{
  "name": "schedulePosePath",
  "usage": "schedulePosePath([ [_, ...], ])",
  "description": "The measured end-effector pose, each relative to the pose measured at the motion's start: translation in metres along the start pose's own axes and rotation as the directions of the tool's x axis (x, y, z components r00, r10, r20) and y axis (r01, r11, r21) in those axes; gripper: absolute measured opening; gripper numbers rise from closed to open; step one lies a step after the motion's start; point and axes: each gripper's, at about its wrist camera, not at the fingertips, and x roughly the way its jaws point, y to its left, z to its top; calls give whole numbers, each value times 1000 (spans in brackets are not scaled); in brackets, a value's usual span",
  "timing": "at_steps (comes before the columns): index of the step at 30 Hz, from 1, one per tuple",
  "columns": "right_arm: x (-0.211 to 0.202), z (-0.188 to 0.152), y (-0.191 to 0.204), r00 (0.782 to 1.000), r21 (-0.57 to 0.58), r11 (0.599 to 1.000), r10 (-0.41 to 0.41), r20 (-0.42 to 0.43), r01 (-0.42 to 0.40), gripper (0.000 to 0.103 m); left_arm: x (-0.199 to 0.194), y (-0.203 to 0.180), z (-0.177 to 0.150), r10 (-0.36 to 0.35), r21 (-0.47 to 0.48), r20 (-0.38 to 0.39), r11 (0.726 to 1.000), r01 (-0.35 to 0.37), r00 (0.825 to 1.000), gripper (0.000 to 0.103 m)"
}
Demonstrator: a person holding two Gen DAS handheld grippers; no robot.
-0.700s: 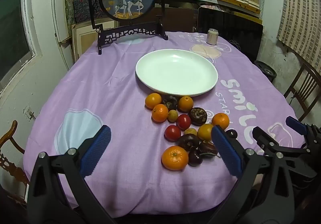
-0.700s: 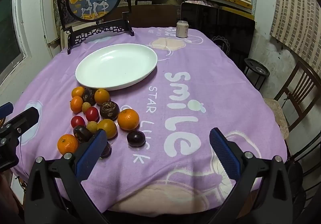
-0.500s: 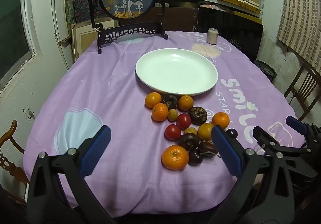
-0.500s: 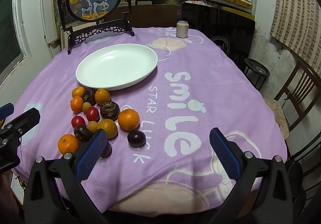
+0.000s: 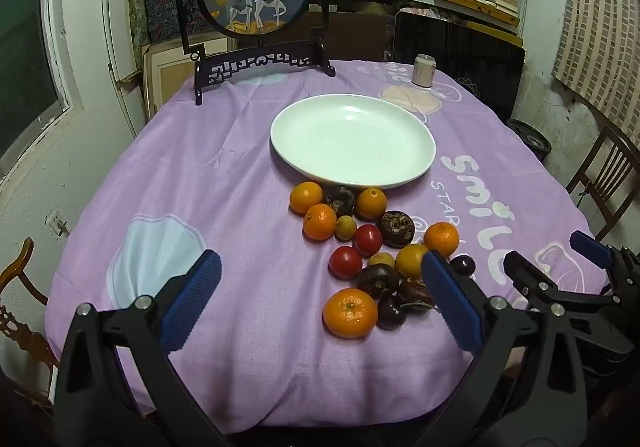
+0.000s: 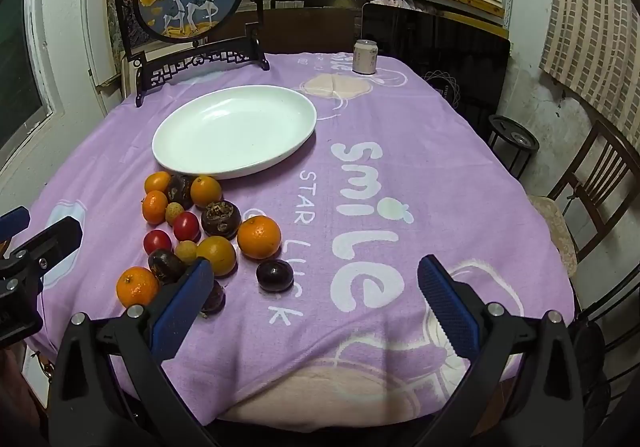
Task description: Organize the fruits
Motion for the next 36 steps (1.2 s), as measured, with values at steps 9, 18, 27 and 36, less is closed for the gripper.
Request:
schedulePosePath([
  [9,0,0,1,1000,0,1000,0,-1,0,102,2,-1,-3,-3,-1,-3,1000,3,1000,101],
  [18,0,0,1,1000,2,1000,0,-2,0,102,3,0,-3,-3,-2,-5,1000,3,1000,101],
  [27,0,1,1,1000,1,1000,0,-2,0,102,3,1,-2,-4,-3,-7,1000,4,1000,101],
  [36,0,2,-1,1000,0,1000,1,-3,-1,102,3,1,-3,-5,-3,-8,1000,5,1000,101],
])
